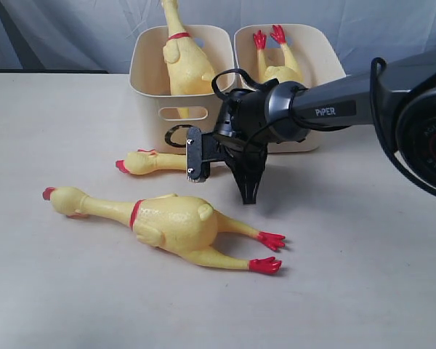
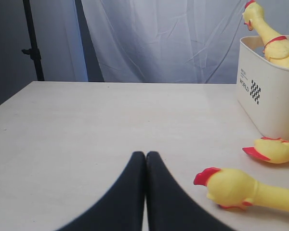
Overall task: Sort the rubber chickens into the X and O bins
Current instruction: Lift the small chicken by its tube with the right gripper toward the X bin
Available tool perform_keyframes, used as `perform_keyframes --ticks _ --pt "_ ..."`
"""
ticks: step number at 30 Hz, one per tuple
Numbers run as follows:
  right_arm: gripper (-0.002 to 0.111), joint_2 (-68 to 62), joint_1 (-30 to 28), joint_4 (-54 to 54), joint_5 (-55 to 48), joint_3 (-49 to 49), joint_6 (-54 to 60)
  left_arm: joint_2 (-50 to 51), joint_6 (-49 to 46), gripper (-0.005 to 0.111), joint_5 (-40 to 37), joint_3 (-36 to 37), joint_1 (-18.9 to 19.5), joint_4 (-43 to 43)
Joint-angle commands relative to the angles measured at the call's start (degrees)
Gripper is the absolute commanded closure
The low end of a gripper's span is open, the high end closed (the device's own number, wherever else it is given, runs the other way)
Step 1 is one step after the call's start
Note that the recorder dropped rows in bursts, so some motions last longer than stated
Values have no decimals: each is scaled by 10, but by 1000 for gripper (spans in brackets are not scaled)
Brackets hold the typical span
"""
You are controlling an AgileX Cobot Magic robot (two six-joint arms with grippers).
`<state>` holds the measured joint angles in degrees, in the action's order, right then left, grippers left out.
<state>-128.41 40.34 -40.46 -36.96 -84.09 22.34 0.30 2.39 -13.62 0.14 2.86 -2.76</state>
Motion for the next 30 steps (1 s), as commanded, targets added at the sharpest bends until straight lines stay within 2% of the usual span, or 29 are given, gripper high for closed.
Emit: perform_keyframes --ticks 1,6,14,20,30 --pt "109 -1 -3 -2 -9 -2 1 -3 2 107 4 -1 -1 1" --pt "109 1 0 -1 -19 -2 1 -3 2 107 4 -1 -1 1" --pt "109 46 46 14 -41 -2 4 -3 2 107 4 -1 -1 1" --pt "109 129 54 84 -78 -2 7 -3 2 107 4 -1 -1 1" --pt "109 210 54 177 -123 -2 81 -3 2 107 4 -1 -1 1"
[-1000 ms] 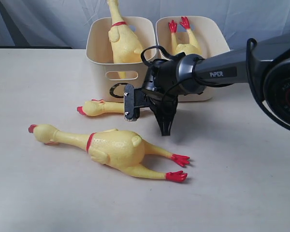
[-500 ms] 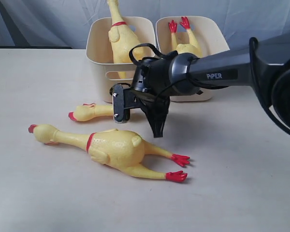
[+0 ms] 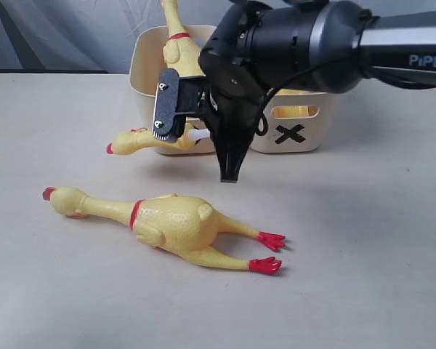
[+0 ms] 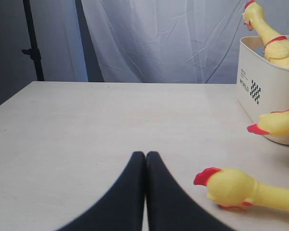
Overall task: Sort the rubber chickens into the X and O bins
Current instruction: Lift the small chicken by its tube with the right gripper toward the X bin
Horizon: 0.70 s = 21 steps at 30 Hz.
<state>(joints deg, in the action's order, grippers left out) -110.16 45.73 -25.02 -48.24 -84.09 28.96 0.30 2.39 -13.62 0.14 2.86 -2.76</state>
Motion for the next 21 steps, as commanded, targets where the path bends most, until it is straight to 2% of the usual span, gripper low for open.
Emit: perform_keyframes --ticks 1,13,21 --pt "109 35 0 35 -11 -2 21 -3 2 107 4 -1 -1 1" --pt "109 105 -1 58 -5 -2 12 -3 2 107 4 -1 -1 1" --pt "109 133 -12 -23 -4 -2 -69 -3 2 107 4 -1 -1 1"
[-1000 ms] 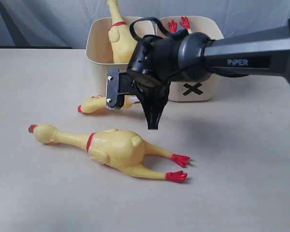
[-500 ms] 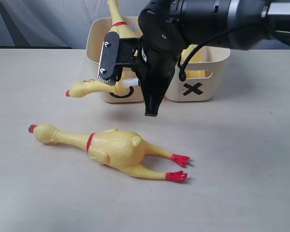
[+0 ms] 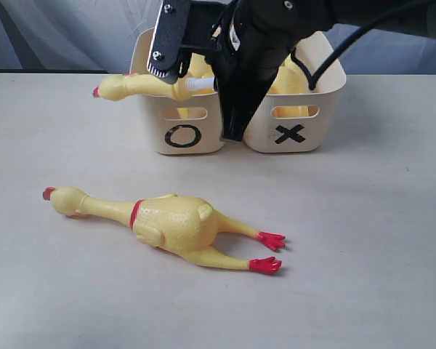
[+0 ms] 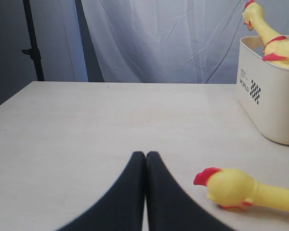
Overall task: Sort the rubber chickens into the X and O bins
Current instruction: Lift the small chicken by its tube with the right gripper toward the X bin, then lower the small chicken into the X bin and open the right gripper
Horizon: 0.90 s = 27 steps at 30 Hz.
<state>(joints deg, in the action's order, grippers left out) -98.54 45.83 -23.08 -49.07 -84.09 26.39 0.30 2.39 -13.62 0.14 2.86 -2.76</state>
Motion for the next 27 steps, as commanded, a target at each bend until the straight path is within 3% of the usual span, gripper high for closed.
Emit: perform_keyframes --ticks 1,20,27 --pt "109 18 -18 -48 5 -2 -52 -3 2 107 4 -1 -1 1" --pt "109 28 -152 -89 50 -2 -271 -3 2 107 4 -1 -1 1" --pt "109 -13 -175 -88 48 -2 -330 -3 2 107 4 -1 -1 1"
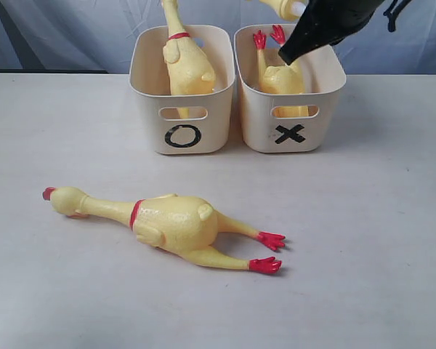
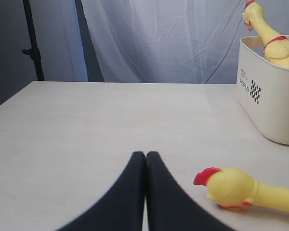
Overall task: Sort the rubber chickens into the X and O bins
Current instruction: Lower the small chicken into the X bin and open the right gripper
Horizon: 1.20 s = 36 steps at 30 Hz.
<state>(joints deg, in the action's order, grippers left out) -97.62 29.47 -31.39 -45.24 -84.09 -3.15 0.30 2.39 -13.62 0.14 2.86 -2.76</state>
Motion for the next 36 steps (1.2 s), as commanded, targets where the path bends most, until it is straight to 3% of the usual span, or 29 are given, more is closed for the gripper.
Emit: perform_keyframes --ticks 1,8,16,19,23,25,36 --pt "109 -29 -14 -5 16 -2 -48 -3 2 107 4 -1 -1 1" --pt "109 -53 -14 -29 33 -2 -133 -3 2 107 4 -1 -1 1" --pt "107 -58 -14 -28 39 -2 -135 -3 2 107 4 -1 -1 1" --pt "90 -58 -14 -28 39 -2 -135 -3 2 107 4 -1 -1 1" --pt "53 -58 -14 -28 40 -2 -136 -3 2 107 4 -1 -1 1" --pt "42 -58 -14 -32 40 -2 -136 -3 2 107 4 -1 -1 1" --pt "47 -12 -14 -20 -20 -2 -130 -3 2 107 4 -1 -1 1"
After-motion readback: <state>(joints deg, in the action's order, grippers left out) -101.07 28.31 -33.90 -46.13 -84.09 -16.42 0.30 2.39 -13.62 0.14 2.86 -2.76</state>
